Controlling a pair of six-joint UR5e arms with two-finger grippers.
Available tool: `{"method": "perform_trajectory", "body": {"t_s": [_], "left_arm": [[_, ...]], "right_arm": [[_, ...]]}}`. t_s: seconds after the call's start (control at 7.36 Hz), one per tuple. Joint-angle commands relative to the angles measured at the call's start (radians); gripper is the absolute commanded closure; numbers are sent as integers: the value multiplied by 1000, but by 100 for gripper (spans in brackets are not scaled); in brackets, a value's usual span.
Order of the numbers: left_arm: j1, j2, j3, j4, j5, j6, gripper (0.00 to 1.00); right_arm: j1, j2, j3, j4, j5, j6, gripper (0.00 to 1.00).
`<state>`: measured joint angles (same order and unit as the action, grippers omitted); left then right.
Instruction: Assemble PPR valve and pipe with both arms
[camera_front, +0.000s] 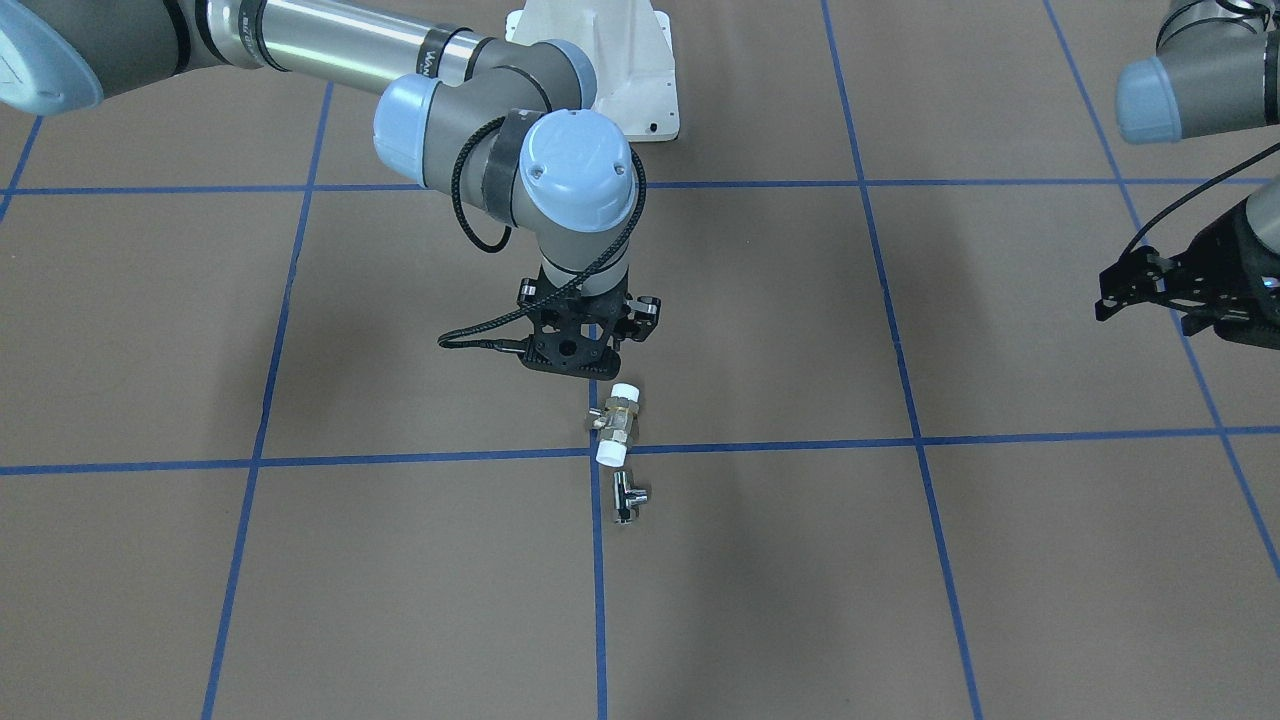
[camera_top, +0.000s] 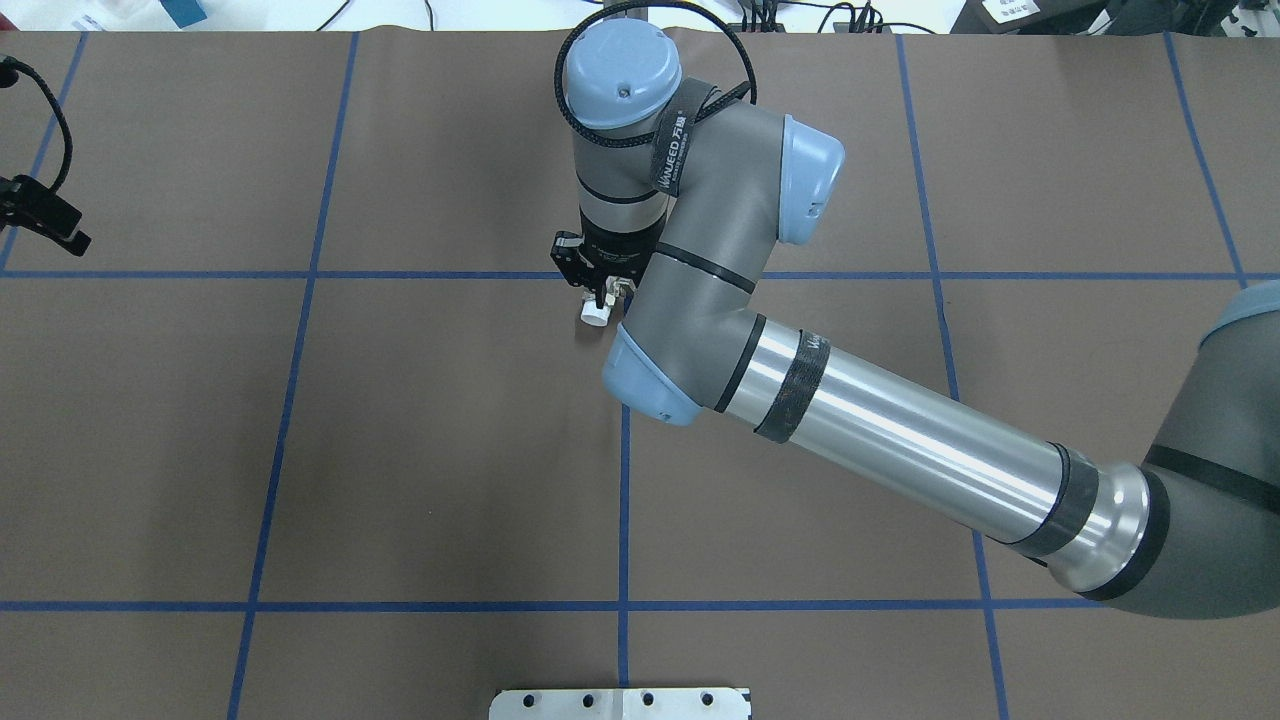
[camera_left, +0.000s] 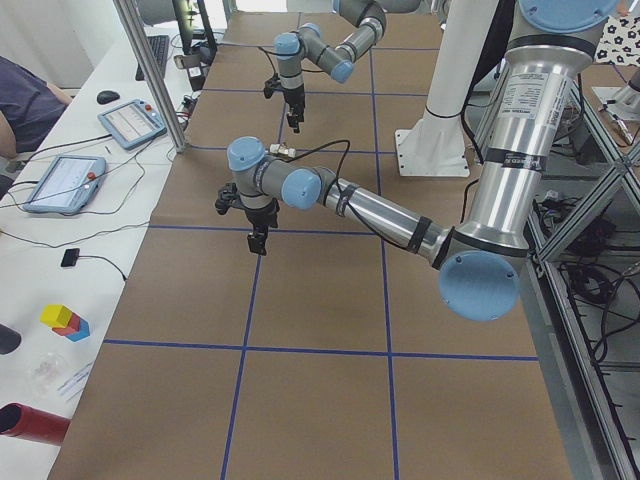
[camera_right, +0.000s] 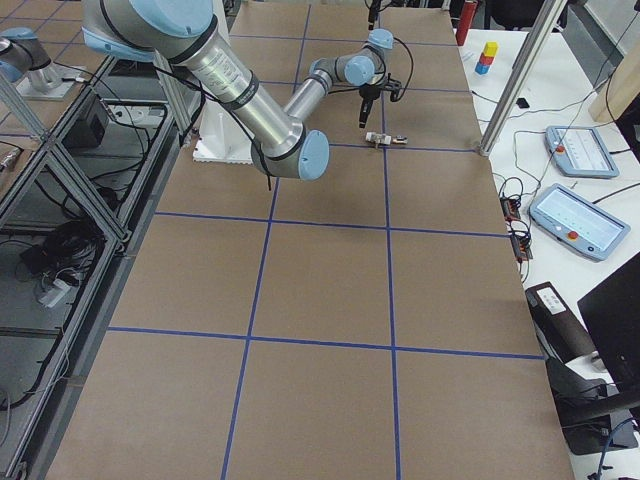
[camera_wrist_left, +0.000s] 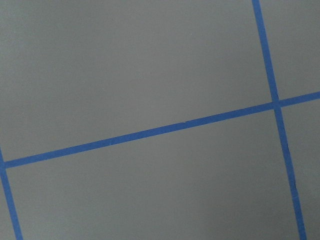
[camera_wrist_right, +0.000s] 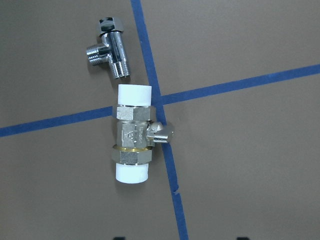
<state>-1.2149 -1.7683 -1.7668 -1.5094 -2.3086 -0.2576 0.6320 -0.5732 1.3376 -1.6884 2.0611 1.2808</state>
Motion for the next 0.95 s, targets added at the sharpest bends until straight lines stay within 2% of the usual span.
{"method": "perform_trajectory", "body": {"t_s": [0.0,0.41,0.54,0.82], "left_arm": [[0,0,-11,0,0,8,0],[-3,6,-19,2,34,0,0],[-6,7,-55,-3,76,4,0],[-9,17,-72,-31,92,1,0]], "right_arm": [[2,-2,15,-1,2,-1,5],[15,-88,173,-8,2,0,1],[38,-109,208,-10,5,0,1],[87,-164,289,-13,48,-1,1]]}}
